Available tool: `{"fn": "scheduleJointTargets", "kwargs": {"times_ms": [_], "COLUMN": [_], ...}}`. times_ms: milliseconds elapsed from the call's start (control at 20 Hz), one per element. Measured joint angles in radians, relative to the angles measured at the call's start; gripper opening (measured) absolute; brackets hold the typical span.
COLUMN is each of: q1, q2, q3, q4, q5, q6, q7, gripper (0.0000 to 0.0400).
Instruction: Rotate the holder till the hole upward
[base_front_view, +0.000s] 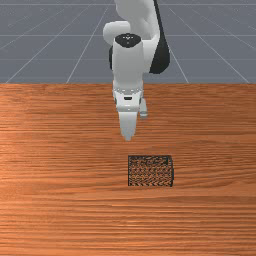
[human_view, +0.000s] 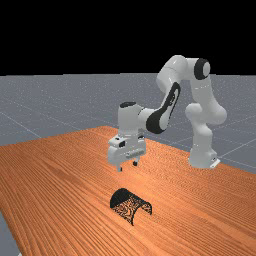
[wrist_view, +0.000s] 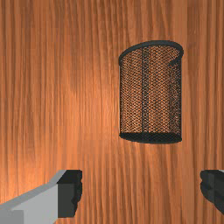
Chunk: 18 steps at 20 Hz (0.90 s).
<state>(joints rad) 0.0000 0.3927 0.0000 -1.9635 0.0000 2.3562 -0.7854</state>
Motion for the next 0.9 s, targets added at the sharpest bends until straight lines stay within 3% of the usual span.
{"fn": "scheduleJointTargets", "kwargs": {"times_ms": [50,100,200,350,600,650,800,850,900], "q1": [0.0,0.0,0.0,0.004,0.043,0.036,0.088,0.092,0.147], "q2": [0.0,0.0,0.0,-0.009,-0.005,-0.001,0.012,0.032,0.058], "q3": [0.0,0.0,0.0,-0.001,0.028,0.052,0.066,0.101,0.099], "q4": [0.0,0.0,0.0,0.003,0.01,0.013,0.033,0.056,0.1], "q5": [0.0,0.0,0.0,0.0,0.015,0.062,0.045,0.097,0.058], "q6": [0.0,0.0,0.0,-0.012,-0.013,-0.01,-0.013,-0.002,-0.018], "q7": [0.0,0.0,0.0,0.017,0.065,0.051,0.127,0.14,0.229], "gripper": [0.0243,0.0148,0.0054,0.0012,0.0001,0.0001,0.0,0.0,0.0]}}
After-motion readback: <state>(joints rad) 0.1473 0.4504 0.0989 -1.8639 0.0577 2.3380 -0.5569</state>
